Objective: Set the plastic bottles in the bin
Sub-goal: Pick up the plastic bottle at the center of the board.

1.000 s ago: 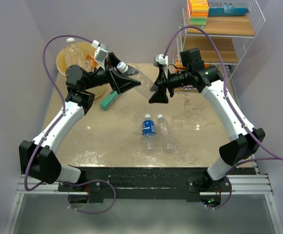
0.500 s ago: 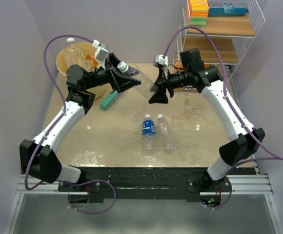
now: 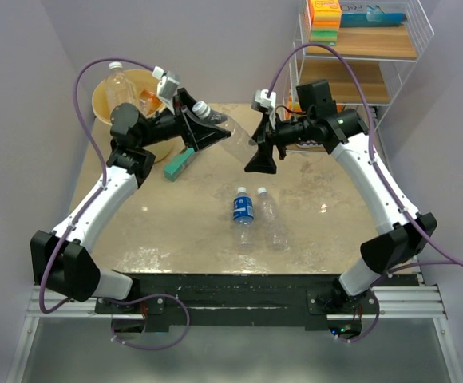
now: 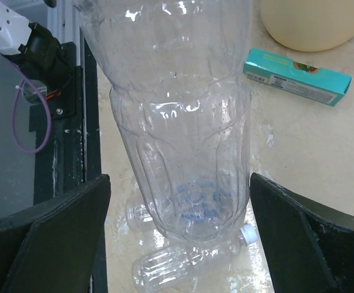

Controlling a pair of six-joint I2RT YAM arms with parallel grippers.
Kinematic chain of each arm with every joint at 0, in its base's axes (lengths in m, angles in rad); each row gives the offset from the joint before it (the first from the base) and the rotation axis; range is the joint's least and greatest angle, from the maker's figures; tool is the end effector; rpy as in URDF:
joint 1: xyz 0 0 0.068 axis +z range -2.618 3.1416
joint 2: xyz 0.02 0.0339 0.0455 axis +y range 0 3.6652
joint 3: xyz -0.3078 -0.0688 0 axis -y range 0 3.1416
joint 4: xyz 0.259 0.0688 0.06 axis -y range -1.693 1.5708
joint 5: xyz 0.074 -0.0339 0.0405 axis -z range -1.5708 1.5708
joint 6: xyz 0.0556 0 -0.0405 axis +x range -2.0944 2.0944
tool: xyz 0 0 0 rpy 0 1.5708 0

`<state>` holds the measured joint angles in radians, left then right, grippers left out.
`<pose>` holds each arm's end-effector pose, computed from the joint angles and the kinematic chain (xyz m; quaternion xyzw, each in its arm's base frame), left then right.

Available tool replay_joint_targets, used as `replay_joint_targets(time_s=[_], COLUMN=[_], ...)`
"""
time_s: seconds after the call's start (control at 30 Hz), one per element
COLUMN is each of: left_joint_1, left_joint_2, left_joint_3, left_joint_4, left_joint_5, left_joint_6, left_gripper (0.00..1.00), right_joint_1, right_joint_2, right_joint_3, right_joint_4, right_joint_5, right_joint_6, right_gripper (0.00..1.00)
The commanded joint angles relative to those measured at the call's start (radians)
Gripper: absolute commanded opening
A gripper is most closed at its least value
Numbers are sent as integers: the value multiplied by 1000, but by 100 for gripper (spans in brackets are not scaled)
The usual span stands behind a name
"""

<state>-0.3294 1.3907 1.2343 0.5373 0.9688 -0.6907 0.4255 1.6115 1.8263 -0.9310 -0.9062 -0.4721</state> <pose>0.2955 -0.1495 0.4745 0.2903 0.5572 -0.5856 0.5122 0.3048 0.1862 0.4638 -0.5185 0.6585 0.3896 0.3818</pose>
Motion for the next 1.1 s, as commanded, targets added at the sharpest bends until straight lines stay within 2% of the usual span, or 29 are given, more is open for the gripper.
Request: replay_joint_targets(time_s=[0.0,0.37,0.67,1.07], left_joint_1=[12,115,251,369], left_joint_2=[-39,-61,-62,-58], left_joint_3=[62,80,119,165], left_joint_4=[-13,-43,-76,-140], left_joint_5=[-31,-39,-58,-102], left_joint_6=[40,33,31,49], left_gripper=[0,0,0,0], right_joint_1=[2,4,2,4], right_joint_2=[-50,-93,-120,-134], right_joint_3=[4,-33,-71,-111], right_joint_4=[-23,7,27,50], right_joint_5=[33,142,179,204], right_joint_6=[-14,-10,-2,-3], right_gripper=[99,99,99,99])
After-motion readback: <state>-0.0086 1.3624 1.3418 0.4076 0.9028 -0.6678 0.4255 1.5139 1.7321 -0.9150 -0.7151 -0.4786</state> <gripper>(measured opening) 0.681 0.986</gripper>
